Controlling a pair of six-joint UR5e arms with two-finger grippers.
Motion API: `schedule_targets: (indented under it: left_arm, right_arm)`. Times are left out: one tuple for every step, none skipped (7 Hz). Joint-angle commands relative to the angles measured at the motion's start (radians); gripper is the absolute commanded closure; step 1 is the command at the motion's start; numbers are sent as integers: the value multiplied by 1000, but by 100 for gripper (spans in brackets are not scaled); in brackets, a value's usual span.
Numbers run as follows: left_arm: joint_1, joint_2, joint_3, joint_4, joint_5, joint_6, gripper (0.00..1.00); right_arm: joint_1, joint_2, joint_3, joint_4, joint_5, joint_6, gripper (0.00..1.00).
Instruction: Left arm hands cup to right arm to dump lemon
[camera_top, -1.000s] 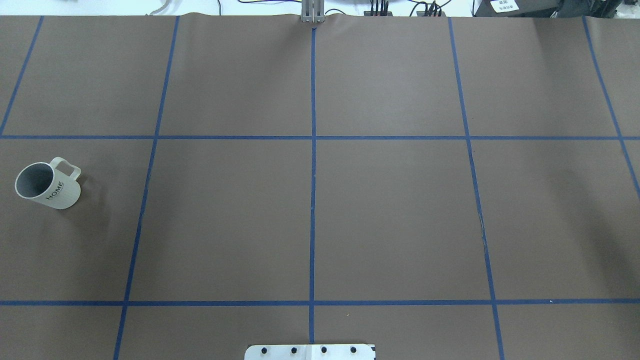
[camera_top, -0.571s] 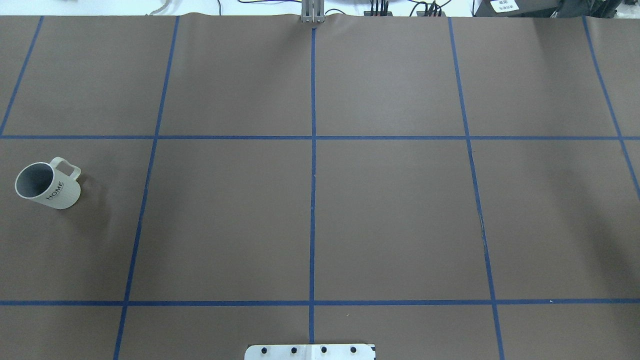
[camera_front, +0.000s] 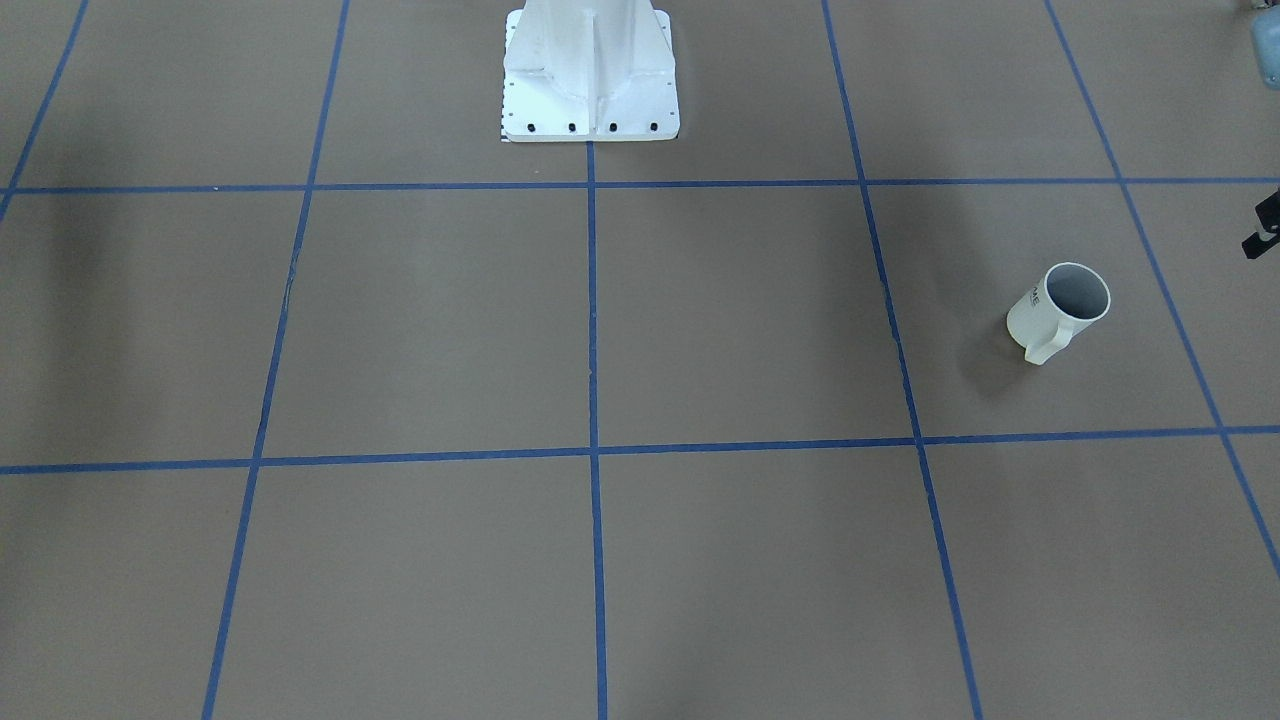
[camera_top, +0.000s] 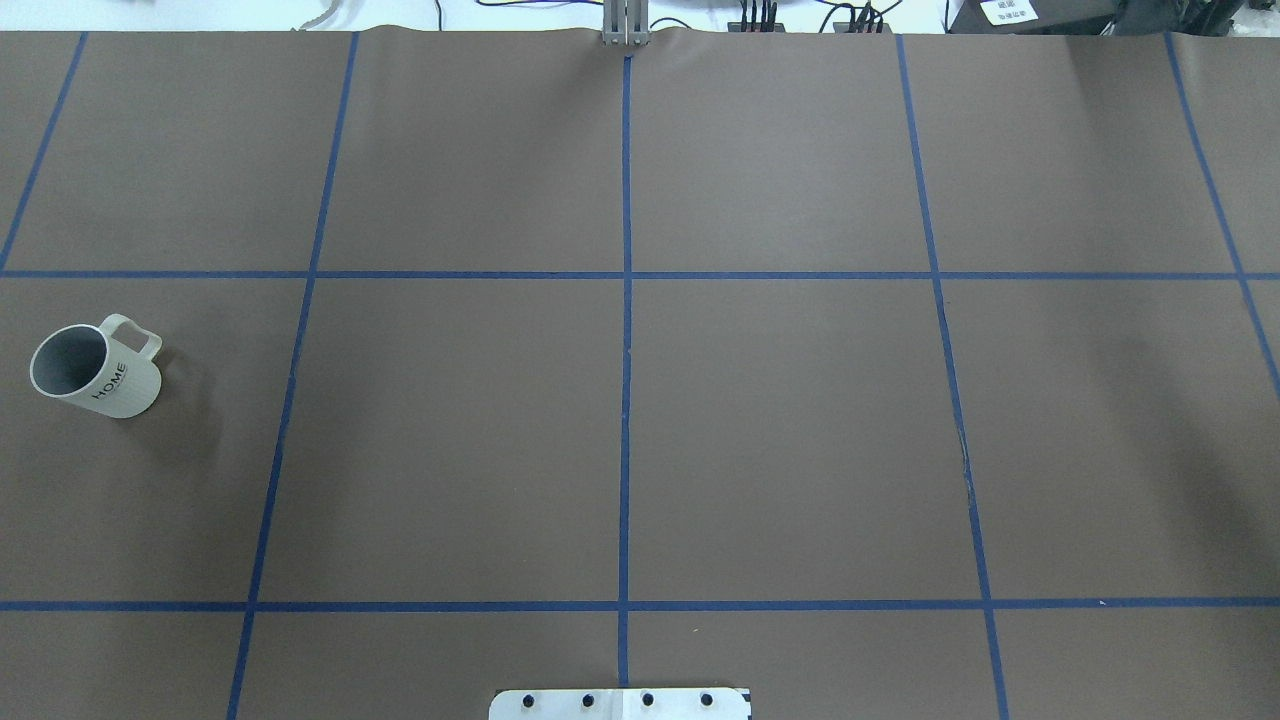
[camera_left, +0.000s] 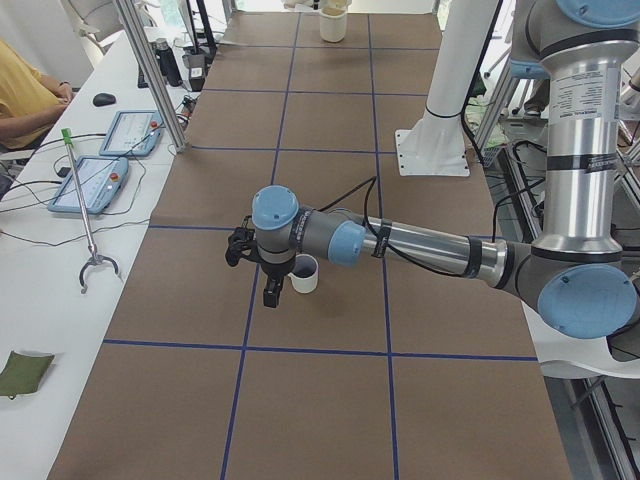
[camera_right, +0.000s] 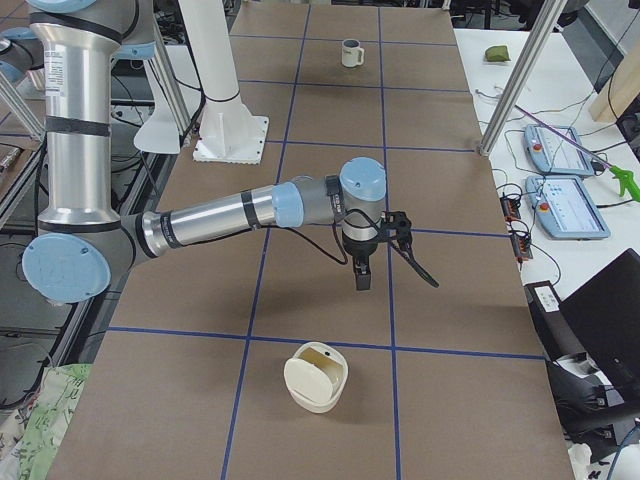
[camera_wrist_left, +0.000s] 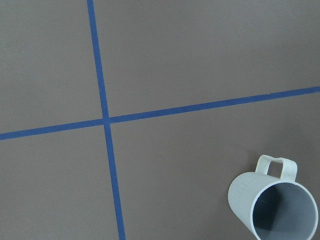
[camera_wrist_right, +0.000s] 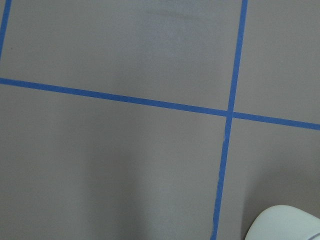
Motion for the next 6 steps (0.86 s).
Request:
schedule_targets:
  left_arm:
    - [0, 0, -3, 0, 0, 0, 0]
    - [-1, 0, -3, 2, 0, 0, 0]
    - [-1, 0, -14, 2, 0, 0, 0]
    - [-1, 0, -23, 3, 0, 0, 0]
    - [-1, 2, -34, 5, 0, 0, 0]
    - [-3, 2, -37, 6, 0, 0, 0]
  right_arm:
    - [-5, 3, 2, 0, 1, -1, 0]
    - [-5, 3, 2, 0, 1, -1, 0]
    - [-5, 3, 4, 0, 1, -1, 0]
    - [-5, 5, 2, 0, 1, -1, 0]
    - [-4, 5, 7, 0, 1, -1, 0]
    - [-5, 5, 11, 0, 1, -1, 0]
